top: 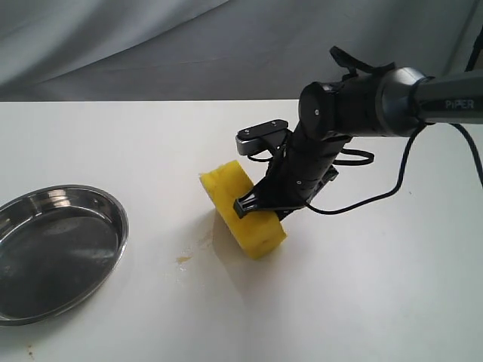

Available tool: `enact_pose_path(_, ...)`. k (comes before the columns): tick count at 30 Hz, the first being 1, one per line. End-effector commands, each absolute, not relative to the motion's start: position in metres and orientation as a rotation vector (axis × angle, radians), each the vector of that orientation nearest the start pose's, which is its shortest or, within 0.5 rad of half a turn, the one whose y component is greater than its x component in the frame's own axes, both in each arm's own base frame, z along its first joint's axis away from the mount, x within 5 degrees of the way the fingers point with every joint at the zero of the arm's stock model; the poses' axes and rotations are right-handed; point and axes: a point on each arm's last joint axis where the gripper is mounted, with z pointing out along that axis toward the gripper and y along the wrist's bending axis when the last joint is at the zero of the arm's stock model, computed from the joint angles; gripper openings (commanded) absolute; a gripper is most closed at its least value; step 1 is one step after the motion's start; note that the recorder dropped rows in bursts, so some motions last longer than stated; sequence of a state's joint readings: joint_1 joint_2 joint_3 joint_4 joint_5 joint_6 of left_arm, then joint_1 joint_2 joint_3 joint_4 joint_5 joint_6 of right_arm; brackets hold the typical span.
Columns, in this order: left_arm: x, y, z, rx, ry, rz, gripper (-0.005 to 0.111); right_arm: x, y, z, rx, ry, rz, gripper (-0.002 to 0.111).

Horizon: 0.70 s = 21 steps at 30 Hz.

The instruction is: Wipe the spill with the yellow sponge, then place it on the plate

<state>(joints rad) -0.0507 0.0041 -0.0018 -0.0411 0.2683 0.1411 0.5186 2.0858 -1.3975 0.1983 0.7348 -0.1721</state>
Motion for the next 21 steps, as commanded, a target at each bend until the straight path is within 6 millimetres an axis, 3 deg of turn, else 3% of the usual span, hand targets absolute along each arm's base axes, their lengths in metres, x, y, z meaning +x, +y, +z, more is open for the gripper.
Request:
enact_pose_path(1,0.055,-0.004,0.19,0.137,1.739,0.026,0.0,0.353,0.213,0.136,-0.812,2.827,0.262,0.035)
enact_pose_path(5,0.055,-0.004,0.19,0.137,1.739,0.026,0.0,0.355,0.212,0.138,-0.781,2.824,0.262,0.049)
enact_pose_path(10,0.055,-0.004,0.19,0.137,1.739,0.026,0.0,0.36,0.216,0.151,-0.756,2.838,0.276,0.059)
enact_pose_path(21,0.055,-0.003,0.19,0.127,1.74,0.034,0.0,0.373,0.225,0.189,-0.791,2.824,0.298,0.06)
